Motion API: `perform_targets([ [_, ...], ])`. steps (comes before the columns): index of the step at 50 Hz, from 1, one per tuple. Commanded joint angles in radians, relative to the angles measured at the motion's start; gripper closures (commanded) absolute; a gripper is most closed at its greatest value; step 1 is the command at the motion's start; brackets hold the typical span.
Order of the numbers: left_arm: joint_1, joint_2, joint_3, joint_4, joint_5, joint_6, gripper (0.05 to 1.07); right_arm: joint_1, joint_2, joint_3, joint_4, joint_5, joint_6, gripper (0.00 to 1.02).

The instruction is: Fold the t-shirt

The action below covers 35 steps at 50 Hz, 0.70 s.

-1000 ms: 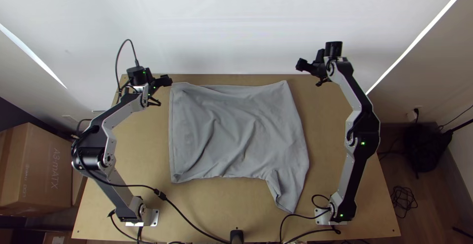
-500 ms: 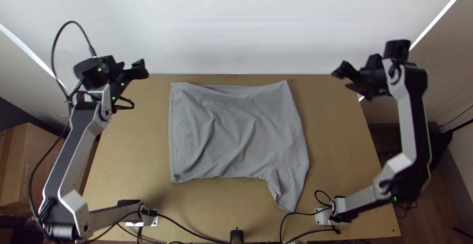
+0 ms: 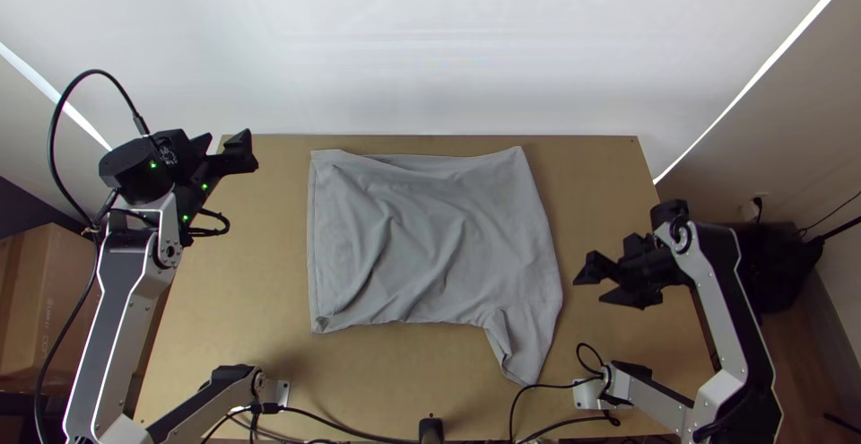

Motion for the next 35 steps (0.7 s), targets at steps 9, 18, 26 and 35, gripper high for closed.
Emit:
perform_targets([
  [9, -0.03, -0.056, -0.014, -0.038, 0.008, 0.003, 0.1, 0.006, -0.023, -0.202, 0.113, -0.003, -0.061, 0.55],
  [18, -0.04, -0.065, -0.009, -0.052, 0.007, 0.003, 0.1, 0.049, 0.023, -0.253, 0.195, -0.004, -0.056, 0.55],
  [26, -0.044, -0.068, -0.012, -0.073, 0.005, 0.005, 0.1, 0.07, 0.077, -0.269, 0.274, -0.009, -0.053, 0.55],
  [35, -0.047, -0.073, -0.015, -0.089, 0.005, 0.006, 0.1, 0.096, 0.14, -0.269, 0.338, -0.013, -0.041, 0.55],
])
